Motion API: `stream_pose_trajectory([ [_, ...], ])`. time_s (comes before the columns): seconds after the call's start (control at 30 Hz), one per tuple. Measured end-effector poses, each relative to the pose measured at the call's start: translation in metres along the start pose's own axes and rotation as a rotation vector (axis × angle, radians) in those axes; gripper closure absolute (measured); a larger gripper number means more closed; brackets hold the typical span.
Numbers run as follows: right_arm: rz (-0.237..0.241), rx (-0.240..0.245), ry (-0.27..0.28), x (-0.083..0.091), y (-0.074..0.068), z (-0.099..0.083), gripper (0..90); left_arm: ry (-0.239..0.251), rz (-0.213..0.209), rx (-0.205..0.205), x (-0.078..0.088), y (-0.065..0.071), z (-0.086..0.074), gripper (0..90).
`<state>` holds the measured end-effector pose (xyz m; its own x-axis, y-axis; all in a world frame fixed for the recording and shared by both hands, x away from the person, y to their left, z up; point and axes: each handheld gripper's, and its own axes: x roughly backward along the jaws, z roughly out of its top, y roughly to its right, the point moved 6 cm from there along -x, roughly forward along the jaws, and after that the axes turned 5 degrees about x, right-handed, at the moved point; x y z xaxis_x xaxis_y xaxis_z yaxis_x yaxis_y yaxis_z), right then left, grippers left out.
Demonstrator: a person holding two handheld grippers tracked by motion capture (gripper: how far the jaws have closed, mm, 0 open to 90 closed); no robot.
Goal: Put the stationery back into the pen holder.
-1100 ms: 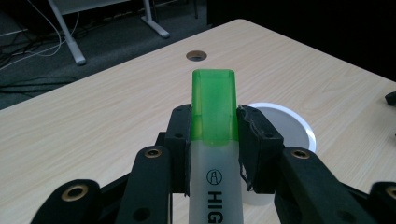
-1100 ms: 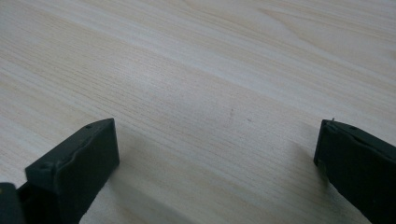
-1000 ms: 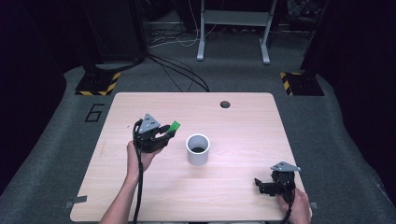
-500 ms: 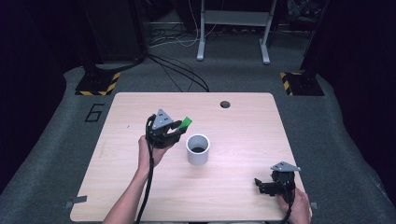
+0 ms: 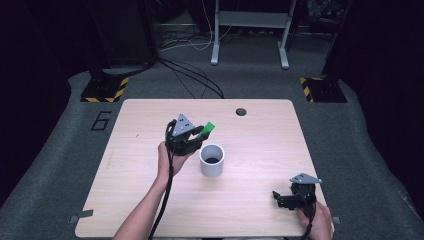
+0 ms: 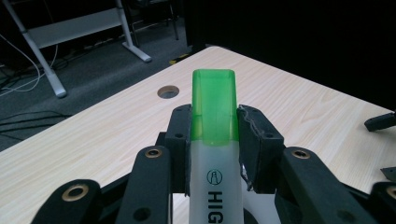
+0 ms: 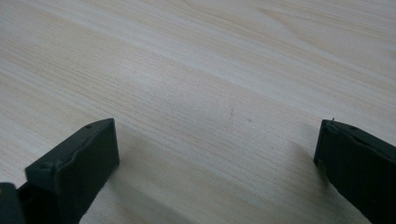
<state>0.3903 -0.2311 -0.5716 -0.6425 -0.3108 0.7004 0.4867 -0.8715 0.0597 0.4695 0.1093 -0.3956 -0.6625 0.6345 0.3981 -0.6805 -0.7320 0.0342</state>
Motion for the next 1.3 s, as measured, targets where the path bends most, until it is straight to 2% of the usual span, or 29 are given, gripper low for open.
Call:
stream_pose_trajectory([
  [0.2, 0.001, 0.001, 0.001, 0.0, 0.0, 0.0, 0.0, 0.029, -0.01, -0.007, -0.01, 0.006, 0.004, 67.2],
  [0.23, 0.001, 0.0, 0.001, 0.0, 0.0, 0.0, 0.0, 0.028, -0.022, -0.006, -0.012, 0.008, 0.005, 67.2],
  [0.27, 0.001, 0.001, 0.001, 0.0, 0.0, 0.0, 0.0, 0.04, -0.012, -0.004, -0.015, 0.009, 0.005, 67.2],
  [0.43, 0.001, 0.001, 0.001, 0.0, 0.0, 0.0, 0.0, 0.057, -0.023, -0.01, -0.024, 0.012, 0.007, 67.2],
  [0.47, 0.001, 0.004, 0.003, 0.0, 0.0, 0.0, 0.0, 0.047, -0.032, -0.012, -0.025, 0.013, 0.007, 67.2],
  [0.53, 0.002, 0.007, 0.003, 0.0, 0.001, 0.0, 0.0, 0.063, -0.031, -0.005, -0.029, 0.014, 0.008, 67.2],
  [0.83, 0.002, 0.002, 0.001, 0.0, 0.0, 0.0, 0.0, 0.063, -0.047, -0.006, -0.044, 0.016, 0.004, 67.2],
  [0.93, 0.002, 0.002, 0.001, 0.0, 0.0, 0.0, 0.0, 0.076, -0.048, 0.004, -0.049, 0.016, 0.002, 67.2],
  [1.0, 0.002, 0.003, 0.001, 0.0, 0.0, 0.0, 0.0, 0.067, -0.058, 0.008, -0.053, 0.015, 0.0, 67.2],
  [1.07, 0.002, -0.002, 0.003, 0.0, 0.0, 0.0, 0.0, 0.083, -0.061, 0.034, -0.058, 0.015, -0.003, 67.2],
  [1.13, 0.001, -0.002, 0.004, 0.0, 0.0, 0.0, 0.0, 0.086, -0.064, 0.04, -0.06, 0.014, -0.005, 67.2],
  [1.3, 0.002, 0.002, 0.001, 0.0, 0.0, 0.0, 0.0, 0.074, -0.066, 0.061, -0.067, 0.011, -0.012, 67.1],
])
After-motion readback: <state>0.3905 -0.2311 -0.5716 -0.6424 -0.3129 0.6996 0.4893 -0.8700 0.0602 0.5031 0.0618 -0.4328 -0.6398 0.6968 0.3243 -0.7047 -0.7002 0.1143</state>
